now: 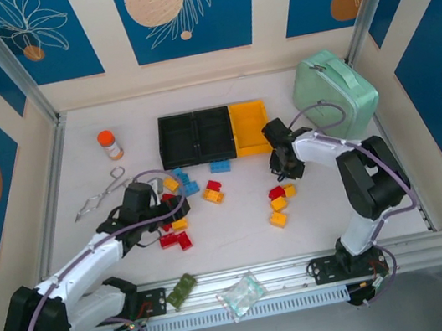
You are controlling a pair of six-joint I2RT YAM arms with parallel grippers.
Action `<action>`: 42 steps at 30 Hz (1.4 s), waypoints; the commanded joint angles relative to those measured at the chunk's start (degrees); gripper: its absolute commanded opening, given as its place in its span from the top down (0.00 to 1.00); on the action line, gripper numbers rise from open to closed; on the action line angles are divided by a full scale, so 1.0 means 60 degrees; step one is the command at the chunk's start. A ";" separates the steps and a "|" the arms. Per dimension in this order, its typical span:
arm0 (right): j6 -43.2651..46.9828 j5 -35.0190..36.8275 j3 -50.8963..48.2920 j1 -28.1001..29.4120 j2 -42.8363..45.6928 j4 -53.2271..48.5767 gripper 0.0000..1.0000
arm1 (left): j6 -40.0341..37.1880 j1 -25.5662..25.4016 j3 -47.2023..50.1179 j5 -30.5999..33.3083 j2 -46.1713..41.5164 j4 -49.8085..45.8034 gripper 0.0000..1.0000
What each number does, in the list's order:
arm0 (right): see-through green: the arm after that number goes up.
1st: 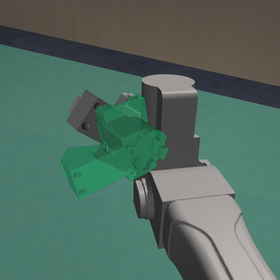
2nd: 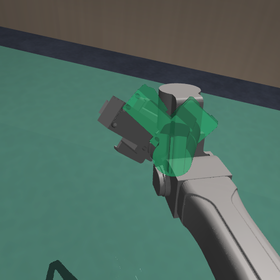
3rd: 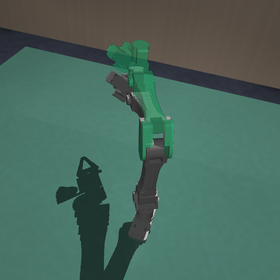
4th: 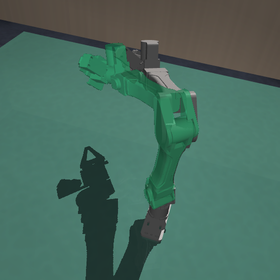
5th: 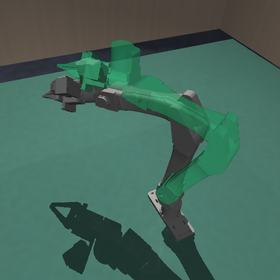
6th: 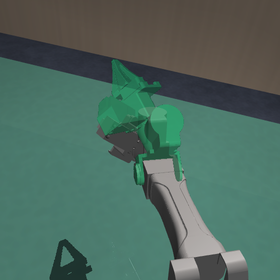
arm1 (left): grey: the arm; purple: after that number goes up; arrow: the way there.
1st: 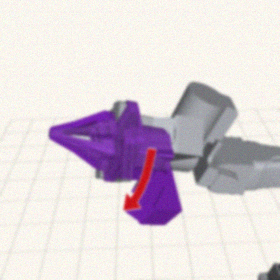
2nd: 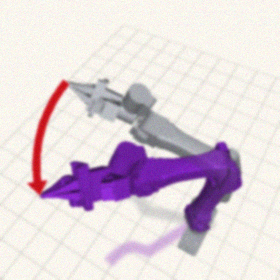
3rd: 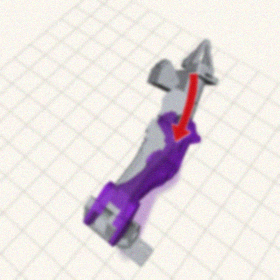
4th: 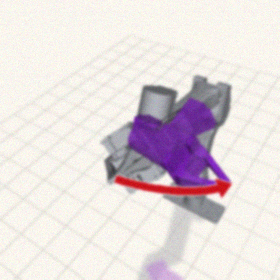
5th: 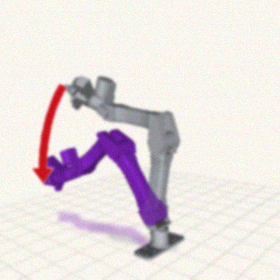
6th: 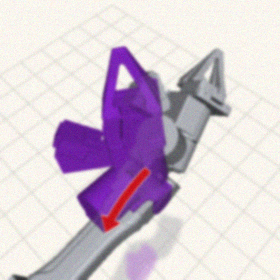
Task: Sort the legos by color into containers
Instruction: Pick up the lego from the middle-right of the table, then place the lego in the container.
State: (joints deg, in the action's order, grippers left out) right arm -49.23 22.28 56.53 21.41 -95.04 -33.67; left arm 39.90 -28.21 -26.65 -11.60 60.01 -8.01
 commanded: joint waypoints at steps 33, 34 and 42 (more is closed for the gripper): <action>0.3125 -0.0894 0.7372 0.0210 -0.4093 -0.2509 0.73 | 0.0601 -0.1576 -0.2061 0.0035 0.0971 0.0003 0.29; 0.3151 -0.0855 0.7496 0.0199 -0.4237 -0.2548 0.73 | 0.0614 -0.1599 -0.2047 0.0060 0.0959 -0.0012 0.29; 0.3176 -0.0829 0.7990 0.0050 -0.4838 -0.2712 0.68 | 0.0638 -0.1656 -0.1933 0.0277 0.0884 -0.0200 0.29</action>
State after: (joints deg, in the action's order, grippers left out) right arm -30.98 17.80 102.21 22.02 -123.11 -47.88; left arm 43.27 -37.47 -37.45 -11.27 65.71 -8.16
